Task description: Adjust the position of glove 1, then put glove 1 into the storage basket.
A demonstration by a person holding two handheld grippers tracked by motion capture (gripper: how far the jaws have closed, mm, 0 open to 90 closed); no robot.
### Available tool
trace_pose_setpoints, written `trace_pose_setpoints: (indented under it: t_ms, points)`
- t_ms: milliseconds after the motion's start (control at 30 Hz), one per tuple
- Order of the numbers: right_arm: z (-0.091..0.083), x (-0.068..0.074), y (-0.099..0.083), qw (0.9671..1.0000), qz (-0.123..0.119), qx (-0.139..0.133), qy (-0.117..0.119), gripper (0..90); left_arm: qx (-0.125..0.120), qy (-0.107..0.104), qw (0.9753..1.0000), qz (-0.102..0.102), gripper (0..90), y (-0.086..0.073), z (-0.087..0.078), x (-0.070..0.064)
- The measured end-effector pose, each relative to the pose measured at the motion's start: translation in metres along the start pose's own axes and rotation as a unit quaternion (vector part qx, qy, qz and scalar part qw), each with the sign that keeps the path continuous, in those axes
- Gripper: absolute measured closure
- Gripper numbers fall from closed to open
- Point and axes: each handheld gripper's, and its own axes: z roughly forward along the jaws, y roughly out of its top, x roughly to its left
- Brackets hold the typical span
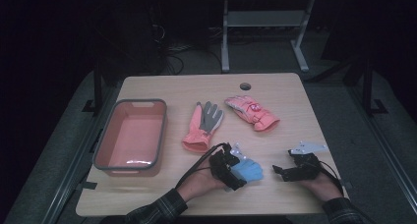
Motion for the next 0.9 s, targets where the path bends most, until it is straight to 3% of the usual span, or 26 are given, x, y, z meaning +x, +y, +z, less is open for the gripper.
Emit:
trace_pose_setpoints:
  t_ms: [267, 567, 900]
  points:
    - [0.0000, 0.0000, 0.0000, 1.0000, 0.000, 0.000, 0.000, 11.7, 0.013, 0.013, 0.9997, 0.017, 16.2, -0.0011, 0.0028, -0.0034]
    - [0.0000, 0.0000, 0.0000, 1.0000, 0.000, 0.000, 0.000, 11.7, 0.014, 0.036, 0.9987, 0.032, 24.9, -0.0024, 0.0017, -0.0065]
    - [0.0000, 0.0000, 0.0000, 1.0000, 0.000, 0.000, 0.000, 11.7, 0.005, 0.042, 0.9988, 0.025, 47.3, -0.0042, -0.0033, -0.0010]
